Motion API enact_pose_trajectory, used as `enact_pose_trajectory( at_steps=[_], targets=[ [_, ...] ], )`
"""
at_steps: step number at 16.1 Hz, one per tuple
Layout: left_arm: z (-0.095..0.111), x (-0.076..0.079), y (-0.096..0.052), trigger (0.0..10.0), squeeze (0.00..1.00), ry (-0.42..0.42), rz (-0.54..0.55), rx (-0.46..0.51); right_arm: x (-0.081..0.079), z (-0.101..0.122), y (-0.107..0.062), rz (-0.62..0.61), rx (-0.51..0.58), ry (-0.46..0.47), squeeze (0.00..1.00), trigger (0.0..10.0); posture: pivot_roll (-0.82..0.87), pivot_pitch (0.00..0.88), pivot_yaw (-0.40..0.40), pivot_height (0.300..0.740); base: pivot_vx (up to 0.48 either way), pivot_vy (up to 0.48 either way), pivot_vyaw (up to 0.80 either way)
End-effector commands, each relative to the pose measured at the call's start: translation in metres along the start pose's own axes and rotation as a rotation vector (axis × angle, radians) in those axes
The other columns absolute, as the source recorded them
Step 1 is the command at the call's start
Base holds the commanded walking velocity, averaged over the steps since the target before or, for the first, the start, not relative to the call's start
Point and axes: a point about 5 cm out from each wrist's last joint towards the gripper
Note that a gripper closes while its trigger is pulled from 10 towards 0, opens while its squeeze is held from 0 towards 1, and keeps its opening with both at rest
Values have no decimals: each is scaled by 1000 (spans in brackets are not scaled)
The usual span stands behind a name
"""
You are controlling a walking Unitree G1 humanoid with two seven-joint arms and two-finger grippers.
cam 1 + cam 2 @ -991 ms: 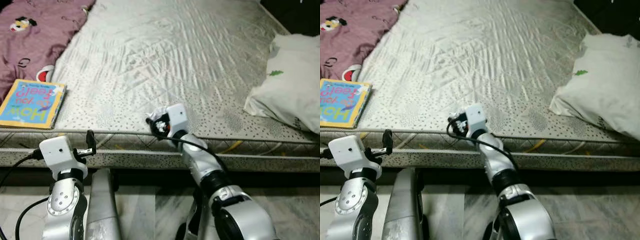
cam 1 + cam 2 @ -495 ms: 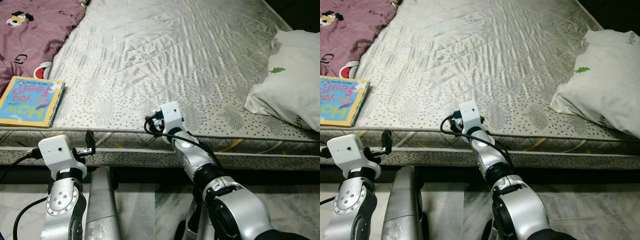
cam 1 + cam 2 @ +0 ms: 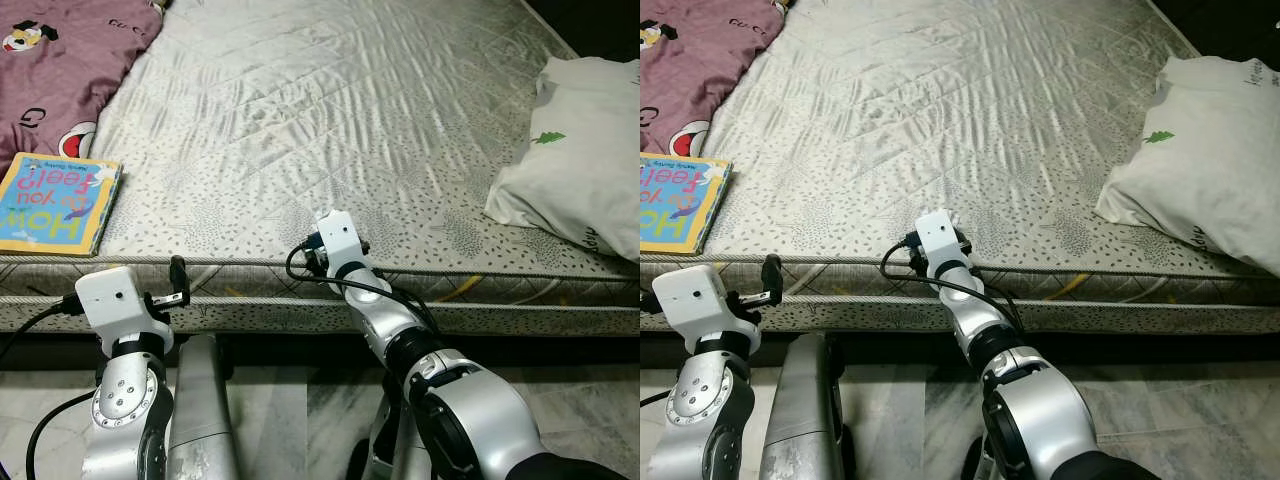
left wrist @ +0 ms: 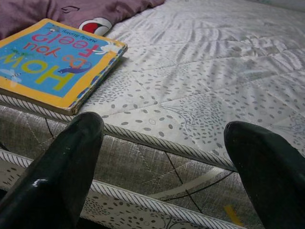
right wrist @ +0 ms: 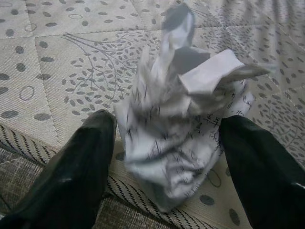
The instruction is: Clean up the room
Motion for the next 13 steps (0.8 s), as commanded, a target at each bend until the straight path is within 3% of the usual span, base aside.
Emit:
enact_pose_trajectory(
  at_steps=[1, 13],
  targets=[
    [0, 2, 0, 10000, 0, 5, 0, -6, -6, 5, 1, 6, 10, 2, 0, 0, 268, 107, -131, 487, 0, 0, 0],
    [0, 5, 7, 10000, 0, -5, 8, 8, -6, 13, 3, 20, 47, 12, 0, 0, 261, 78, -141, 487, 0, 0, 0]
  ],
)
Point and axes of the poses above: a point about 5 cm out from each wrist's last joint towards the gripper, its own y axis pointing out of the wrist towards the gripper, its own z axis along the axis of the wrist's last joint, x = y × z, and after that the axes turned 2 degrees about y, right-handed
